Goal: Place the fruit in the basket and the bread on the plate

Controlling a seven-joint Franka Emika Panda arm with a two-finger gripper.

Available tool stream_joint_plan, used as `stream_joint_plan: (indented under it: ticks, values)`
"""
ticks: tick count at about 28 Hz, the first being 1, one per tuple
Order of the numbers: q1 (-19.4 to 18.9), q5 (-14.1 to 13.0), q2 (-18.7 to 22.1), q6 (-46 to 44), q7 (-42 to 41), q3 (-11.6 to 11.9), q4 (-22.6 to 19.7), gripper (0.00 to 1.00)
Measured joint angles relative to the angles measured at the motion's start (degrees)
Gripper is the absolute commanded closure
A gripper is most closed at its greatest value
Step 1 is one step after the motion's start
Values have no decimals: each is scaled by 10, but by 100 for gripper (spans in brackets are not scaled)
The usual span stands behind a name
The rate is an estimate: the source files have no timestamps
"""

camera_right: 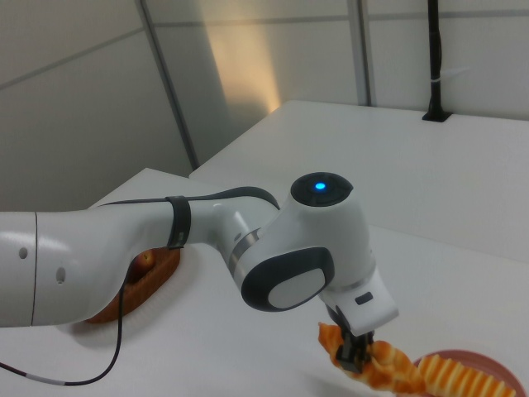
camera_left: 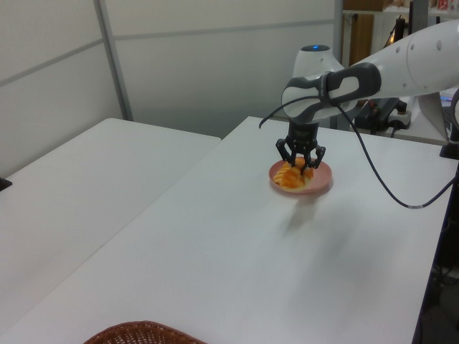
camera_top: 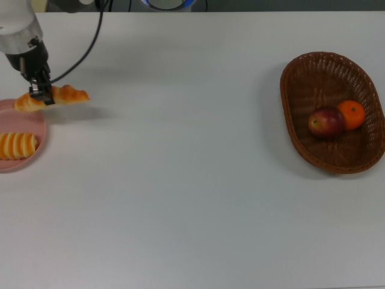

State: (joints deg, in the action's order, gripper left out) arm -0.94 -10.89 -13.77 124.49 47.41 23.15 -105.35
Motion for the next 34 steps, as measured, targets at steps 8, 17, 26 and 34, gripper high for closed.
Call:
stream_joint_plan:
  ticks: [8,17,26,34]
  values:
    - [33,-54,-47,0,-27,26,48,99]
    - [50,-71,-121,0,-33,23,86,0]
    - [45,-80,-140,0,-32,24,115,0]
    - [45,-90,-129,-4,-39,25,137,0]
